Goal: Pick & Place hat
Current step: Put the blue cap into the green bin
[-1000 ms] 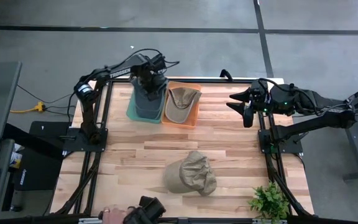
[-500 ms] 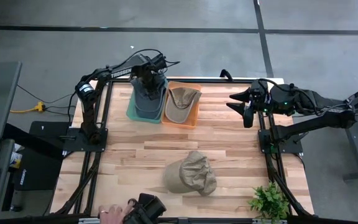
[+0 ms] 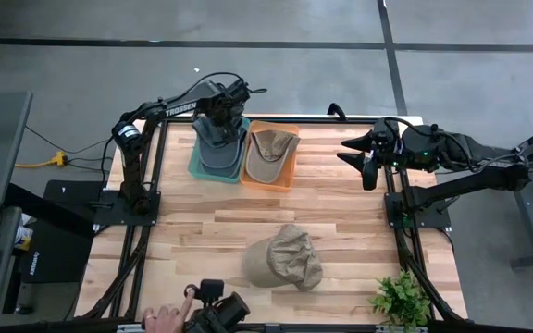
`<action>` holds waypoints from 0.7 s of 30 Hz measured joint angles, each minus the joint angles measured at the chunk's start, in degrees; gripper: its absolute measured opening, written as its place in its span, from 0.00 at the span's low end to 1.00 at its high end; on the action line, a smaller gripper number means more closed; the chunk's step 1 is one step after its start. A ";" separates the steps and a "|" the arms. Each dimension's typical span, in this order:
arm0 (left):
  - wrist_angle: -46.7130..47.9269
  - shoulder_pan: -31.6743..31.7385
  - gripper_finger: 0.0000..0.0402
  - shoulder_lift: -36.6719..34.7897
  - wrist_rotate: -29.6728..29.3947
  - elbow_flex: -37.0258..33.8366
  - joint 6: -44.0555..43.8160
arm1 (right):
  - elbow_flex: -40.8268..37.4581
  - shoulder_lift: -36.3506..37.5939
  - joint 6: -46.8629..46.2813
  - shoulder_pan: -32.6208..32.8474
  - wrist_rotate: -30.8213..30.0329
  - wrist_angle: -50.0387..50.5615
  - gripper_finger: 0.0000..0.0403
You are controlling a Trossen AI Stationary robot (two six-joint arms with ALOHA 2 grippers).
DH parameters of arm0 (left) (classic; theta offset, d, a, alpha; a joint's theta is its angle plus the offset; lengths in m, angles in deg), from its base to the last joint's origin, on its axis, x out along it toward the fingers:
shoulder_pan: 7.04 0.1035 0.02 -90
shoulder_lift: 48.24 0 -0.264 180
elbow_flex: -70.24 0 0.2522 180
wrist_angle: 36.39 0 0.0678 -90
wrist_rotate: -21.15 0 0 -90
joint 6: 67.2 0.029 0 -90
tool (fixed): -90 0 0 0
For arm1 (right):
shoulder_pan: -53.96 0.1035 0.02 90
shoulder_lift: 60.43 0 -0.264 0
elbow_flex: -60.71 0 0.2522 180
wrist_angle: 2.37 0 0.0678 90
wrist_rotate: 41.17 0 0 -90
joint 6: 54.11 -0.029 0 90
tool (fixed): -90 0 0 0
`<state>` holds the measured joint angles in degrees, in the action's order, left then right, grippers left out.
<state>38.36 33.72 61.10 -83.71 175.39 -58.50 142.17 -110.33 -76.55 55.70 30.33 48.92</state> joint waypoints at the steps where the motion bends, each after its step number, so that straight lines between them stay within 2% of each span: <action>1: -0.04 -0.01 0.74 0.00 -0.25 0.01 -0.52 | 0.00 -0.01 0.00 0.00 -0.01 0.01 0.48; 9: -4.09 0.07 0.74 -0.02 -1.18 0.01 -4.45 | 0.00 -0.01 0.00 0.02 -0.01 0.01 0.48; 21: -12.41 0.08 0.74 -0.07 -4.77 0.12 -4.46 | 0.00 -0.01 -1.07 0.02 -0.05 0.01 0.48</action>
<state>25.95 33.79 61.03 -88.48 175.52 -62.96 142.17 -110.34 -77.62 55.72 30.28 48.93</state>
